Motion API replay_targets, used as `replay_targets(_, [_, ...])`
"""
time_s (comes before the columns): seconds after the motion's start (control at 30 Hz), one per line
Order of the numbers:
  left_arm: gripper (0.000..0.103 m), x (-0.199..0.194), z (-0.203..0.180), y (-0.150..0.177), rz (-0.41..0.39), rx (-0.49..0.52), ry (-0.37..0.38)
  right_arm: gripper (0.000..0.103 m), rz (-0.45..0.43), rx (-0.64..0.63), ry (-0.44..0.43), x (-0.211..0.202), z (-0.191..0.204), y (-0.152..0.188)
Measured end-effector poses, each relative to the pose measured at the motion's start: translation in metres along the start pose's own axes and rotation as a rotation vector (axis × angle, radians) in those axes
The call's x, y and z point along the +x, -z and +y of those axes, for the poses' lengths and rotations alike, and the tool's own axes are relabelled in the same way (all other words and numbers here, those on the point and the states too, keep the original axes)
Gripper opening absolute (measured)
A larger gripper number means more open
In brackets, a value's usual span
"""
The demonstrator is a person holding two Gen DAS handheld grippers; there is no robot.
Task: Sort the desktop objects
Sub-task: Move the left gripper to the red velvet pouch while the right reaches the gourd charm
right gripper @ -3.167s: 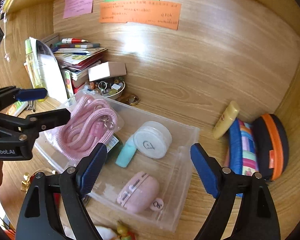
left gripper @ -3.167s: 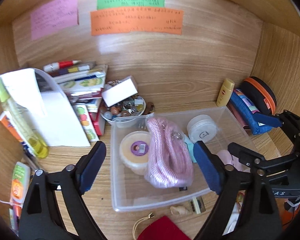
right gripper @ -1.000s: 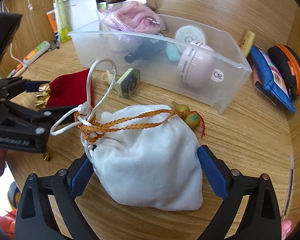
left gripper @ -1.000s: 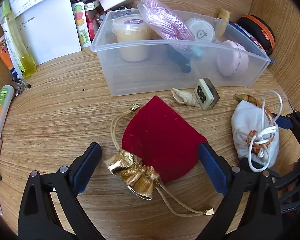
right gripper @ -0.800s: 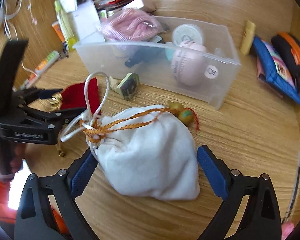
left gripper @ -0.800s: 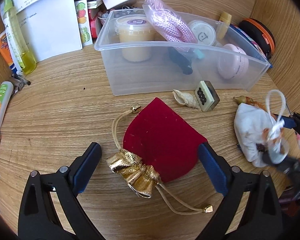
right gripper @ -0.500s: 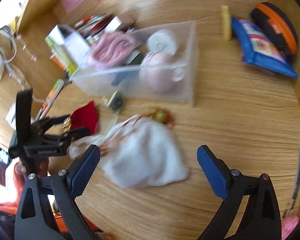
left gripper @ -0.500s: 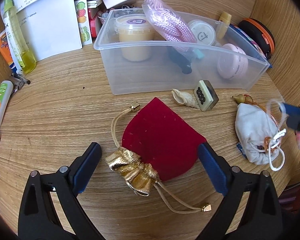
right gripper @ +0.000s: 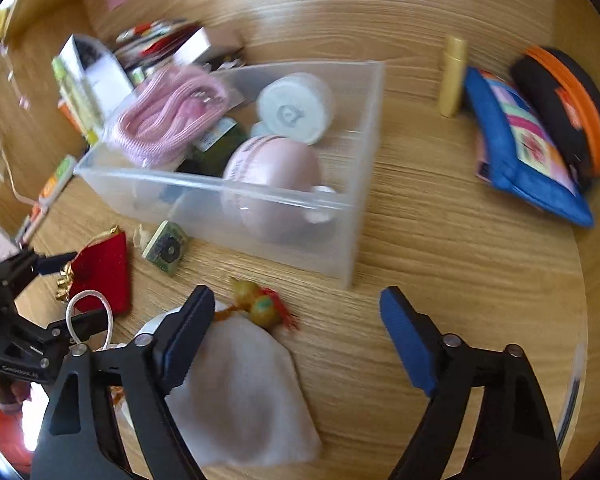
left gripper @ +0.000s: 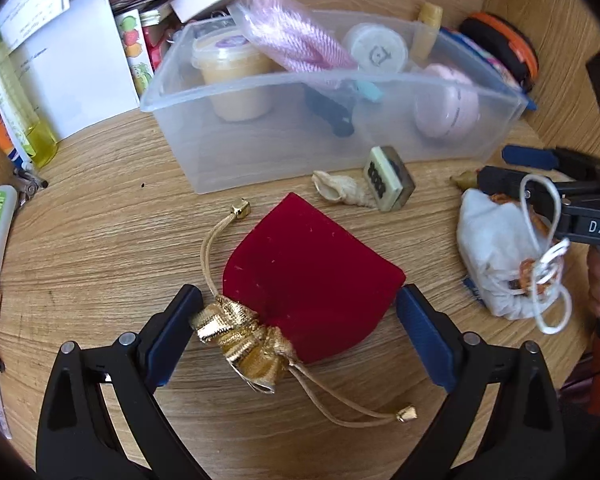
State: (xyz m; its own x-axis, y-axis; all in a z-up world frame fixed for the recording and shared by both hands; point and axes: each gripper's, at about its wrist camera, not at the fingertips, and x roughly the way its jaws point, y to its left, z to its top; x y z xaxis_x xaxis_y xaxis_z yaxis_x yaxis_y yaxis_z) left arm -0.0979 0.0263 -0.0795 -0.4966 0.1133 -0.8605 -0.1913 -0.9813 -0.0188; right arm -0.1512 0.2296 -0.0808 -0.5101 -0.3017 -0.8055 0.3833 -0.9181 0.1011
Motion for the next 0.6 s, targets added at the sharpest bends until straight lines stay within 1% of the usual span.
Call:
replay_targets(0.07, [0.099, 0.002, -0.003, -0.001, 0.003, 0.018, -0.009, 0.071, 0.007, -0.032, 0.014, 0.004, 0.006, -0.001])
replay_targets(0.13, [0.101, 0.003, -0.006, -0.003, 0.007, 0.025, -0.005, 0.071, 0.005, -0.051, 0.039, 0.006, 0.009, -0.001])
replay_targets(0.2, [0.103, 0.005, -0.008, -0.005, 0.002, 0.031, -0.001, 0.071, -0.001, -0.055, 0.037, 0.005, 0.008, 0.000])
replay_targets(0.3, [0.103, 0.007, -0.009, -0.008, -0.008, 0.033, 0.001, 0.068, -0.003, -0.075, 0.071, 0.006, 0.010, 0.003])
replay_targets(0.33, [0.103, 0.007, -0.010, -0.008, -0.011, 0.033, 0.001, 0.065, -0.004, -0.077, 0.072, 0.006, 0.012, 0.005])
replay_targets(0.37, [0.103, 0.007, -0.009, -0.008, -0.017, 0.034, 0.002, 0.055, -0.004, -0.078, 0.056, 0.006, 0.013, 0.005])
replay_targets(0.4, [0.103, 0.007, -0.009, -0.008, -0.023, 0.035, 0.002, 0.049, 0.000, -0.077, 0.033, 0.006, 0.015, 0.006])
replay_targets(0.43, [0.103, 0.007, -0.008, -0.008, -0.029, 0.036, 0.003, 0.041, -0.001, -0.077, 0.029, 0.005, 0.017, 0.006])
replay_targets(0.53, [0.103, 0.005, -0.004, -0.007, -0.041, 0.034, 0.000, 0.039, -0.001, -0.096, 0.047, 0.006, 0.024, 0.005])
replay_targets(0.6, [0.103, 0.004, -0.001, -0.006, -0.047, 0.039, 0.000, 0.034, 0.010, -0.095, 0.033, 0.009, 0.026, 0.003])
